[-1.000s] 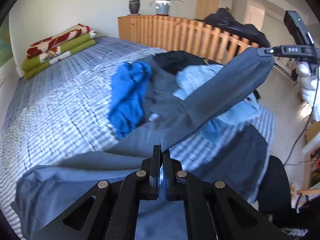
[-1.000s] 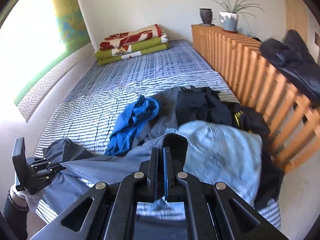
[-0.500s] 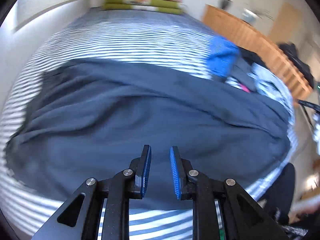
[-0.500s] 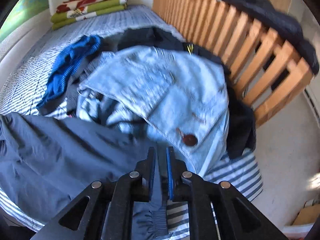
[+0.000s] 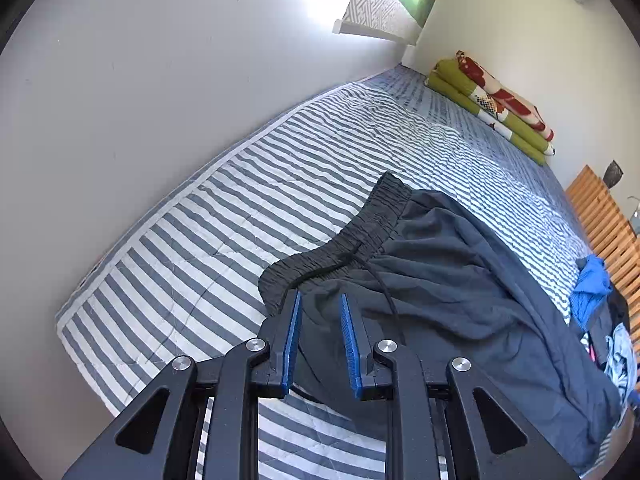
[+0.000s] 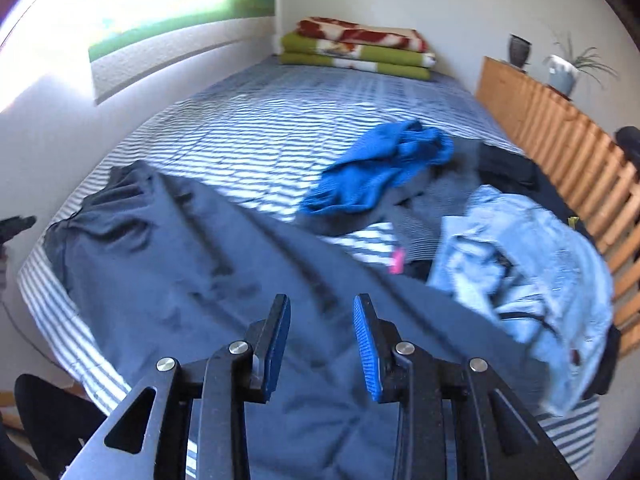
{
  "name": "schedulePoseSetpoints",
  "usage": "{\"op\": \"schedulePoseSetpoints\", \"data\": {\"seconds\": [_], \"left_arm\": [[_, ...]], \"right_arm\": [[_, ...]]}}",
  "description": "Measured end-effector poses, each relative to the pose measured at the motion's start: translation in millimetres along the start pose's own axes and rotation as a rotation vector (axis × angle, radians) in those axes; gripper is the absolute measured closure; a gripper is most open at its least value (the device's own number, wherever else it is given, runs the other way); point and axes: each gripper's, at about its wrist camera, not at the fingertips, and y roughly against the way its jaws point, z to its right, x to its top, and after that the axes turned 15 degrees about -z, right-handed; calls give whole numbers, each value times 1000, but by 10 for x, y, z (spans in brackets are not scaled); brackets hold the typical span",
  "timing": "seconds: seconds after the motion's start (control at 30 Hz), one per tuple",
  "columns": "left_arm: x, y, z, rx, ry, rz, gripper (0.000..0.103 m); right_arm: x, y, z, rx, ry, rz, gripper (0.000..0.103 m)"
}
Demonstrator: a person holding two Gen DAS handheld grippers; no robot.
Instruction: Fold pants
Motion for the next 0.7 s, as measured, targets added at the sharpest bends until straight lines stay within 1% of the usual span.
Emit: {"op": "schedulePoseSetpoints", "data": {"seconds": [0.07,0.13,0.17,0.23,0.27,0.3,0.37,0.47,0.53,0.63,0.7], "left_arm": [[106,-30,44,-10,3,-3,82],[157,-12,121,1,-3,-3,82],[199,-30,151,-16,6,-9,82],[252,-15,225,-79,12,-17,82],[287,18,309,-75,-5,-15,82],[300,43,393,-45,-29,-8,82],[313,91,531,-7,-71,0,82],[337,131,625,-8,-85,-3,82],[358,135,659,-6,-87,-7,82],[422,123,718,0,-95,-22,82],[490,117,768,20,-112,-25,82]], "right_arm": [[-56,-74,-212,16,10,1,73],[-118,-172,-426,23,45,-24,73],[-164,-209,-523,23,57,-32,73],[-257,-314,-671,44,68,-43,73],[-303,-370,-723,65,64,-57,73],[-342,-420,-756,87,61,-72,73],[-384,-490,-795,100,67,-96,73],[-377,-519,-811,71,96,-106,73],[-332,-513,-757,62,84,-106,73],[-239,-497,-638,88,50,-111,73],[-175,-524,-590,95,48,-119,73]]}}
